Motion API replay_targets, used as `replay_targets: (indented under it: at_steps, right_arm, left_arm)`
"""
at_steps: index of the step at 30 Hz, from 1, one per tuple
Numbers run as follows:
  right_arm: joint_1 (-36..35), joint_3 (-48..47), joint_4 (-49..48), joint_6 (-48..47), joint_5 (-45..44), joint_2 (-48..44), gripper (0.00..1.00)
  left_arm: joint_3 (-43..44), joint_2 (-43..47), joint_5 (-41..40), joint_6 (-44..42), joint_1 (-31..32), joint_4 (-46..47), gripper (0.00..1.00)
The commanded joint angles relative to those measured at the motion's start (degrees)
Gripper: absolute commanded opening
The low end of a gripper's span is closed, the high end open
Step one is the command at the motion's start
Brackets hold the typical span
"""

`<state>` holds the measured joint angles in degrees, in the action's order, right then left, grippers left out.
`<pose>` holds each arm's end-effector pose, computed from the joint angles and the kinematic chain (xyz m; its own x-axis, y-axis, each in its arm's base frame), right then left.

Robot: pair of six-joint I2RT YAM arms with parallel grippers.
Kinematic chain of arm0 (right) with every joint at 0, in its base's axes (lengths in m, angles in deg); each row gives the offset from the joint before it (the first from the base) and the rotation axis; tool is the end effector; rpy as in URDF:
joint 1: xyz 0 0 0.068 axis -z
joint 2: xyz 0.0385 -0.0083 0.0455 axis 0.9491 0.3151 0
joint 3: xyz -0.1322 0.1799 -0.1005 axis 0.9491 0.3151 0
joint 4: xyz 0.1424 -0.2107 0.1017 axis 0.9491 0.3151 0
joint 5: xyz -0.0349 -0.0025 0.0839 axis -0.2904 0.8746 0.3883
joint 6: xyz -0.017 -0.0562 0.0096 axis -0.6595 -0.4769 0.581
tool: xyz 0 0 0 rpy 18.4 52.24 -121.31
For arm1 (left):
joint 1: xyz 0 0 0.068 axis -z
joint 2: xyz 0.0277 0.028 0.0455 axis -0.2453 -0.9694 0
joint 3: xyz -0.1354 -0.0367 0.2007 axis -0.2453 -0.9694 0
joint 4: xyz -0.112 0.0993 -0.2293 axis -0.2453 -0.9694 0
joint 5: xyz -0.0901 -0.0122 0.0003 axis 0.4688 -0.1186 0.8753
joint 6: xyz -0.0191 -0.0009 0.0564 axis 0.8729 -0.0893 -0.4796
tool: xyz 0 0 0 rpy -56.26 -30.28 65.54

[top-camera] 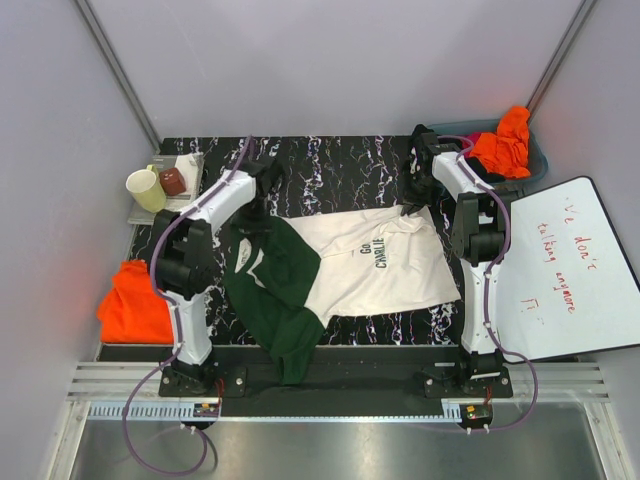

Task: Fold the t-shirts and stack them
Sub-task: Fold the tshirt

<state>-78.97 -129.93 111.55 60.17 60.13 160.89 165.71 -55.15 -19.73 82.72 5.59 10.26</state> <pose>0.4749 0.0682 0.1261 -0.9729 0.0885 -0.2137 0.0438 0.9776 0.2056 0.3608 -0.1199 0.1680 -0.9912 -0.0617 -0.1168 -0.0825 0.9796 0.1831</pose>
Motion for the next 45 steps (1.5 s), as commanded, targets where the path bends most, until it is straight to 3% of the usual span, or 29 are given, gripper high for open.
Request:
replay_targets:
  at_steps: [1,11,19,36,45]
  right_arm:
    - [0.04,1.23,1.59,-0.1,1.16,3.39,0.02]
    - [0.04,1.32,1.51,-0.19,0.81,3.39,0.02]
    - [0.04,1.06,1.59,-0.19,0.81,3.56,0.02]
    - [0.13,1.06,1.59,-0.01,0.81,3.56,0.02]
    - [0.13,1.05,1.59,-0.36,0.98,3.56,0.02]
  left_arm:
    - [8.03,3.24,4.05,-1.62,0.6,2.46,0.0]
    - [12.62,-3.79,10.29,-3.29,5.34,2.89,0.0]
    - [9.64,-6.52,9.95,-0.92,6.14,3.95,0.0]
    - [-4.42,-2.92,8.62,0.58,-3.09,8.87,0.0]
    - [-3.91,2.44,10.65,0.05,-3.36,13.0,0.0]
